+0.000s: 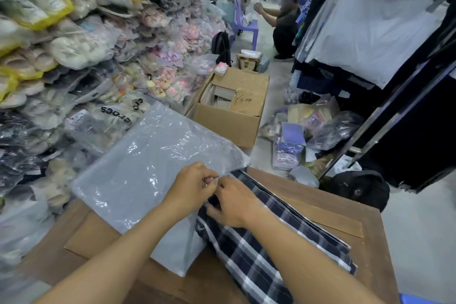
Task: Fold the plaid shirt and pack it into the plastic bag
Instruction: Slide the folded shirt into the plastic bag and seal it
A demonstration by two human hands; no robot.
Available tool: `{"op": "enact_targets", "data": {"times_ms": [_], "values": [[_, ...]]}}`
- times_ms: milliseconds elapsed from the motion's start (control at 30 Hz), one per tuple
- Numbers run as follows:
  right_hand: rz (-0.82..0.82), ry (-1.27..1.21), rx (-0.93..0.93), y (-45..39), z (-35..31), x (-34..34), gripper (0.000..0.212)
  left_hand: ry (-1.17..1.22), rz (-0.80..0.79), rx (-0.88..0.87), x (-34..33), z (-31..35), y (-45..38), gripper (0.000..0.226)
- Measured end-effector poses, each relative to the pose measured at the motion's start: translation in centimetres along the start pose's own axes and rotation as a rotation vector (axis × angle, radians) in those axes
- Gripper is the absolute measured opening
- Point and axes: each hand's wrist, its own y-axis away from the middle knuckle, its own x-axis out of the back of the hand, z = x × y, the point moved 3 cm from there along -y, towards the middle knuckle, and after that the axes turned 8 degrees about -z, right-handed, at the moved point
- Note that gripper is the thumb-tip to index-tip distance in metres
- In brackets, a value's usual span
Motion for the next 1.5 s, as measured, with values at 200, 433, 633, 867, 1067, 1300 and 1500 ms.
{"op": "enact_targets", "data": {"times_ms": [200, 433, 633, 867, 1067, 1300, 1500], "values": [[-0.051, -0.205, -0.053, -0.9, -1.6, -1.3, 0.028, 0.015, -0.003, -0.039, -1.6, 1.1, 0.0, 0.019], [0.191, -0.329, -0.098, 3.7, 3.2, -1.7, 0.027, 0.044, 0.040, 0.068, -3.7, -0.6, -0.4, 0.019], [0.112, -0.305, -0.626, 12.4, 12.2, -2.3, 0.056, -0.076, -0.060, 0.121, -6.5, 0.1, -0.2, 0.017], [0.077, -0.725, -0.993, 20.2, 18.2, -4.9, 0.109, -0.200, -0.074, 0.191, -7.6, 0.2, -0.2, 0.016], [0.068, -1.297, -0.953, 22.1, 17.2, -8.1, 0.106, -0.238, -0.065, 0.203, -8.2, 0.6, -0.2, 0.018], [0.024, -1.404, -0.976, 19.0, 14.7, -7.4, 0.073, -0.131, -0.066, 0.185, -7.9, 0.7, 0.2, 0.025], [0.120, -1.473, -0.908, 14.9, 12.1, -6.0, 0.062, -0.045, -0.092, 0.165, -7.5, 0.6, 1.0, 0.024]]}}
